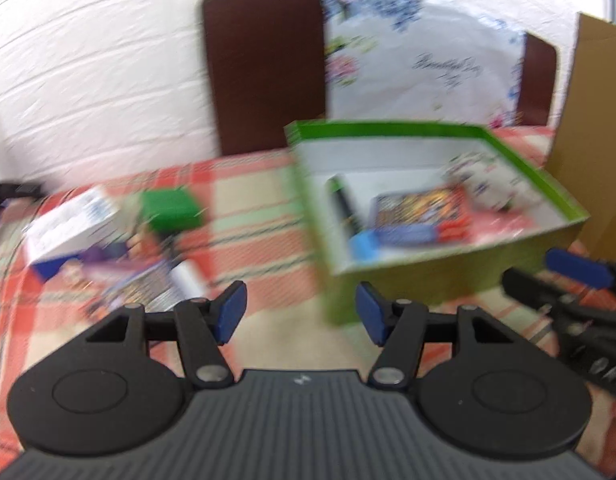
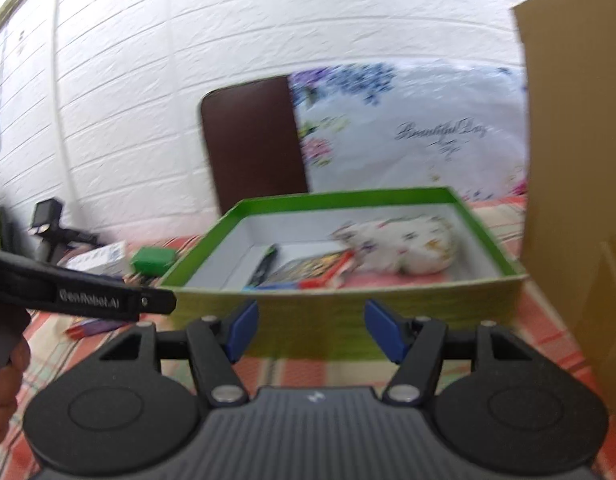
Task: Organize objects
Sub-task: 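Move the right gripper back toward the remaining table items, then grasp the card game box with the left gripper and lower it into the green box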
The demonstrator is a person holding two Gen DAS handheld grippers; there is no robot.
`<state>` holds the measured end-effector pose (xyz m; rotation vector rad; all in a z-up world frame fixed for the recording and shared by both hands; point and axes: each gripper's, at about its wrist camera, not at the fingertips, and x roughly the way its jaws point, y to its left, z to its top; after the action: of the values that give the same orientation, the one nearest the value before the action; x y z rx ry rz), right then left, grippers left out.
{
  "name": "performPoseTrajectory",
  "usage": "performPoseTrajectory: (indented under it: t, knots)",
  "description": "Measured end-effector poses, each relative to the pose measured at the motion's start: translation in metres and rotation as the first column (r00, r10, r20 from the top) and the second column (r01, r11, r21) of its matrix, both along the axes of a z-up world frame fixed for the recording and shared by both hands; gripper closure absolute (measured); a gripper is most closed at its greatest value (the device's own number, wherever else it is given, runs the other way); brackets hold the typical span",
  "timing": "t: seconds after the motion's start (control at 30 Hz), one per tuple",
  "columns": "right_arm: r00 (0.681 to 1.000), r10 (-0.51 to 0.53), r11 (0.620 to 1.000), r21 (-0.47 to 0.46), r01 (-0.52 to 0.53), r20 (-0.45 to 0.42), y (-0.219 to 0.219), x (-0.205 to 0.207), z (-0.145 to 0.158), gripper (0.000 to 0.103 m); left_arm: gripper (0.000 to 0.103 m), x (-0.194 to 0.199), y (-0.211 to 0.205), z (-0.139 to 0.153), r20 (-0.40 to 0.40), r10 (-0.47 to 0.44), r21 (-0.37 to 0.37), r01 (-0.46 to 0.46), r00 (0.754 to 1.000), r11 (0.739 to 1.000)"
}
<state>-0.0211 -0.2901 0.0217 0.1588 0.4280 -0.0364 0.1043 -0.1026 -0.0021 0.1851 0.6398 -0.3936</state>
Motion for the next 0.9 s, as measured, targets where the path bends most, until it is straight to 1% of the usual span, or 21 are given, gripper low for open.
performPoseTrajectory:
  t: [0.07,0.17,0.23,0.3,0.33,0.37,0.4,0.43,0.47,0.5,0.53,0.57,0.63,0.7,0.73,0.8,0.83,0.87,0.9]
  knots:
    - [0.999,0.036,0.999,-0.008,-0.036,-0.013,0.015,0.0,-0.002,0.042,0.04,-0.001,0.021,-0.008,-0.003,0.034,0.014,-0.034,0.999,0.999]
    - [0.993,0.108,0.994,-0.024,-0.109,-0.046,0.039,0.002,-0.007,0.042,0.039,0.0,0.058,-0.021,-0.01,0.109,0.027,-0.109,0.994,0.994]
    - [0.985,0.158,0.986,-0.036,-0.161,-0.072,0.056,0.005,-0.011,0.042,0.039,0.003,0.086,-0.03,-0.022,0.172,0.028,-0.172,0.985,0.985]
    - [0.974,0.205,0.977,-0.046,-0.21,-0.097,0.074,0.009,-0.015,0.042,0.039,0.006,0.115,-0.039,-0.036,0.248,0.024,-0.247,0.968,0.969]
    - [0.968,0.227,0.971,-0.054,-0.234,-0.108,0.083,0.012,-0.017,0.042,0.037,0.007,0.13,-0.042,-0.03,0.289,0.019,-0.289,0.957,0.957]
    - [0.961,0.249,0.964,-0.063,-0.258,-0.116,0.092,0.016,-0.018,0.042,0.031,0.006,0.143,-0.044,-0.001,0.325,0.012,-0.325,0.946,0.946]
    - [0.954,0.272,0.956,-0.074,-0.282,-0.122,0.102,0.02,-0.018,0.042,0.028,0.006,0.153,-0.046,0.029,0.362,0.017,-0.363,0.932,0.932]
    - [0.947,0.296,0.947,-0.089,-0.308,-0.125,0.113,0.025,-0.018,0.042,0.02,0.006,0.163,-0.05,0.052,0.391,0.011,-0.392,0.919,0.92]
    - [0.939,0.321,0.936,-0.107,-0.335,-0.126,0.124,0.031,-0.017,0.042,0.017,0.006,0.174,-0.053,0.05,0.402,-0.03,-0.401,0.914,0.915]
    - [0.929,0.348,0.922,-0.131,-0.364,-0.127,0.136,0.037,-0.017,0.042,0.017,0.006,0.184,-0.054,0.036,0.404,-0.096,-0.399,0.914,0.912]
    - [0.916,0.378,0.904,-0.16,-0.396,-0.134,0.148,0.046,-0.018,0.039,0.017,0.005,0.189,-0.053,0.035,0.409,-0.136,-0.401,0.912,0.906]
    - [0.903,0.405,0.883,-0.194,-0.427,-0.146,0.161,0.056,-0.019,0.037,0.017,0.006,0.191,-0.053,0.034,0.411,-0.152,-0.401,0.911,0.903]
    - [0.888,0.43,0.851,-0.255,-0.459,-0.162,0.184,0.075,-0.023,0.036,0.016,0.006,0.188,-0.054,0.04,0.405,-0.156,-0.395,0.913,0.905]
    - [0.872,0.458,0.825,-0.283,-0.489,-0.171,0.202,0.095,-0.025,0.036,0.013,0.005,0.191,-0.054,0.037,0.401,-0.178,-0.389,0.915,0.904]
    - [0.866,0.47,0.817,-0.285,-0.501,-0.173,0.209,0.105,-0.026,0.033,0.013,0.006,0.195,-0.055,0.03,0.4,-0.198,-0.387,0.916,0.901]
    - [0.855,0.476,0.819,-0.251,-0.516,-0.207,0.219,0.126,-0.029,0.033,0.013,0.006,0.199,-0.056,0.022,0.398,-0.228,-0.383,0.917,0.895]
    - [0.843,0.483,0.825,-0.2,-0.529,-0.237,0.219,0.138,-0.031,0.033,0.013,0.006,0.2,-0.056,0.018,0.397,-0.237,-0.382,0.918,0.893]
    - [0.841,0.487,0.84,-0.137,-0.525,-0.235,0.216,0.144,-0.032,0.032,0.013,0.006,0.202,-0.056,0.015,0.395,-0.244,-0.38,0.919,0.892]
    - [0.841,0.478,0.853,-0.093,-0.513,-0.252,0.213,0.149,-0.031,0.033,0.013,0.006,0.203,-0.055,0.009,0.392,-0.249,-0.378,0.92,0.892]
